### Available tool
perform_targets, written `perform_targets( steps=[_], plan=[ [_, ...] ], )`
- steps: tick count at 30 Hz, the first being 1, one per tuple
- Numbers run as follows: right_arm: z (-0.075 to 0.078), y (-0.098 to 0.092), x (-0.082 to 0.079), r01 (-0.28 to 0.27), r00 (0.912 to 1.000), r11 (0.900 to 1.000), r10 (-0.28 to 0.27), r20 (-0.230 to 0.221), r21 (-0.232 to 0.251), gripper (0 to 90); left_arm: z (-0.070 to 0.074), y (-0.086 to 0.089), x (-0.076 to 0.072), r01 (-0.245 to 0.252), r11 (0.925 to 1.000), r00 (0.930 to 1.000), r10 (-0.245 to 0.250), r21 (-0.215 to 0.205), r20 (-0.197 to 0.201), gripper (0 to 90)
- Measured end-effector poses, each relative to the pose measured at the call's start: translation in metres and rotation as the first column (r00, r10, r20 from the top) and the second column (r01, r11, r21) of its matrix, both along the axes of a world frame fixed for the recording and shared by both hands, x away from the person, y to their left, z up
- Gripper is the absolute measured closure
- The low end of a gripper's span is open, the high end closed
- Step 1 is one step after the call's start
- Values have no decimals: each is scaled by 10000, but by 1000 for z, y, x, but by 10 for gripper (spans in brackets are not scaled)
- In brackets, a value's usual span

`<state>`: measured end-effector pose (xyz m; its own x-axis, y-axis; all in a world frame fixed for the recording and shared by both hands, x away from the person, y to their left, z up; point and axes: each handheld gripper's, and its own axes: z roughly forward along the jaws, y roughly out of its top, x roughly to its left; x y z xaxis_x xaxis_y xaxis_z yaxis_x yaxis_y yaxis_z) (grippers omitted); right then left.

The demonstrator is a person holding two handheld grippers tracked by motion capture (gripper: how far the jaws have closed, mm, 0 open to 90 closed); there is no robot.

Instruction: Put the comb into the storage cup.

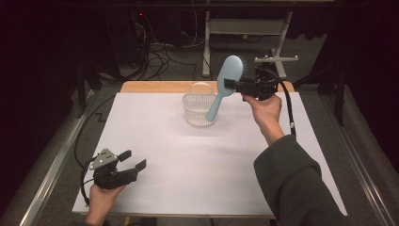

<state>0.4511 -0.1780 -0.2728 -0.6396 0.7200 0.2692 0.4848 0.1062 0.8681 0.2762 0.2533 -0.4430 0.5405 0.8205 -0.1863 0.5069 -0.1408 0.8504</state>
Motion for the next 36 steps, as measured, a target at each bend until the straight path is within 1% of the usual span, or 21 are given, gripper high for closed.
perform_targets(
  steps=[6, 10, 13, 19, 25, 36],
  plan=[
    [-1, 1, 5, 114, 9999, 9999, -114, -60, -24, 548, 0, 0, 0, 5, 10000, 10000, -5, -16, -16, 261],
    [0, 3, 8, 141, 9999, 9997, -142, -55, -220, 546, -1, 0, 1, 22, 10000, 10000, -22, -18, -40, 261],
    [1, 4, 10, 181, 9998, 9997, -182, -50, -180, 546, -1, 0, 1, 22, 10000, 10000, -22, -25, -41, 261],
    [3, 7, 14, 214, 9998, 9994, -216, -36, -285, 547, -1, 1, 1, 17, 10000, 10000, -18, -69, -49, 261],
    [5, 13, 19, 244, 9997, 9990, -245, -41, -367, 549, -1, 1, 1, 32, 9999, 10000, -33, -153, -49, 261],
    [7, 23, 28, 446, 9990, 9980, -446, 3, -447, 548, -1, 1, 1, 69, 9998, 10000, -70, -165, -63, 261]
  ],
)
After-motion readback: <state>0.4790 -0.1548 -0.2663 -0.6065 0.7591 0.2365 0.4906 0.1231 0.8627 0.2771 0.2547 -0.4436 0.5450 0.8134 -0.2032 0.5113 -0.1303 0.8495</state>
